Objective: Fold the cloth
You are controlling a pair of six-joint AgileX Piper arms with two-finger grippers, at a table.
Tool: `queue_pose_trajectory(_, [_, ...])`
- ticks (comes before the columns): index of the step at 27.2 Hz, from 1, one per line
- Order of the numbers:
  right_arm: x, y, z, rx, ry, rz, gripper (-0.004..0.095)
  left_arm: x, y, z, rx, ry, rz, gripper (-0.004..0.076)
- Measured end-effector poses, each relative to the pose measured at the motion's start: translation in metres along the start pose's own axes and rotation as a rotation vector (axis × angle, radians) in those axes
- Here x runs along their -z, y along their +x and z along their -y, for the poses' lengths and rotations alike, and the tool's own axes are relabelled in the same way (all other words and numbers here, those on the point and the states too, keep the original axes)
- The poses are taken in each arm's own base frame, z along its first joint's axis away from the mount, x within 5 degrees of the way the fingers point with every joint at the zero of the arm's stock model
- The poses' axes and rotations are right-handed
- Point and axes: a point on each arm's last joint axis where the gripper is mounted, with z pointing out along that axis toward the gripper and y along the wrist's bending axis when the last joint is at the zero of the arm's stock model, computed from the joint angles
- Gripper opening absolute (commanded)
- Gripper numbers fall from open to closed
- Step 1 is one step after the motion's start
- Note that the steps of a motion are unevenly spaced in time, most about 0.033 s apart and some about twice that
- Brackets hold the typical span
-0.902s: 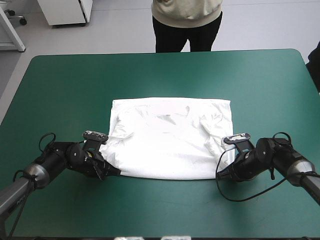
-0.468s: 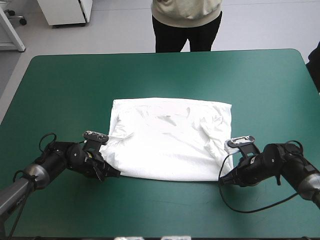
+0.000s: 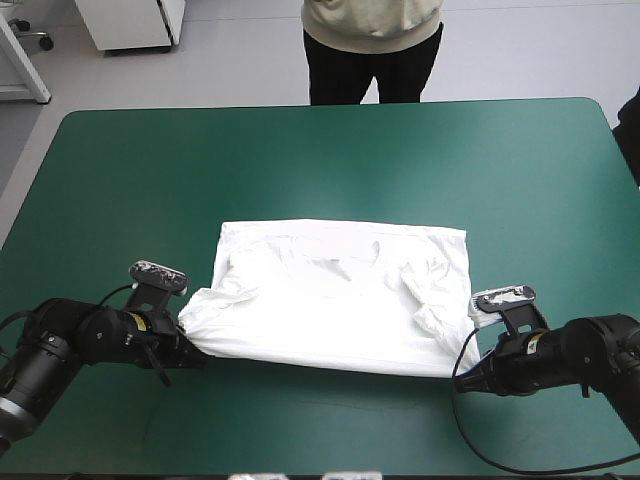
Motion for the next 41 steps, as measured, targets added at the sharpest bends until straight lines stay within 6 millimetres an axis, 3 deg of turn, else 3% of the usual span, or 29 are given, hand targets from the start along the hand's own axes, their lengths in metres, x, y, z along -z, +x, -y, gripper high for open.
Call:
queue_pose_trajectory(6, [0.018, -0.010, -0.005, -0.004, -0.010, 0.077, -0.0013, 0.018, -0.025, -0.003, 0.001, -0.035, 0.089, -0.0009])
queue_pose_trajectory(11, [0.036, -0.028, -0.004, -0.010, 0.010, 0.176, -0.0018, 0.005, -0.051, -0.006, 0.006, -0.038, 0.067, -0.0009])
queue_pose_trajectory(16, [0.038, -0.056, 0.008, -0.033, 0.046, 0.244, -0.0017, -0.005, -0.084, -0.010, 0.004, -0.047, 0.106, -0.0009])
queue_pose_trajectory(22, [0.018, -0.096, 0.028, -0.046, 0.070, 0.235, -0.0017, -0.016, -0.126, -0.017, -0.015, -0.077, 0.169, -0.0009])
queue_pose_trajectory(27, [-0.001, -0.130, 0.043, -0.057, 0.036, 0.234, -0.0017, -0.037, -0.154, -0.023, -0.010, -0.086, 0.192, -0.0009])
queue_pose_trajectory(33, [-0.026, -0.166, 0.058, -0.064, 0.022, 0.215, -0.0017, -0.080, -0.167, -0.043, 0.044, -0.096, 0.169, -0.0009])
queue_pose_trajectory(37, [-0.039, -0.182, 0.065, -0.069, 0.022, 0.201, -0.0009, -0.096, -0.170, -0.047, 0.057, -0.094, 0.169, -0.0009])
queue_pose_trajectory(41, [-0.053, -0.193, 0.077, -0.095, 0.028, 0.187, 0.0094, -0.102, -0.176, -0.048, 0.068, -0.093, 0.219, -0.0009])
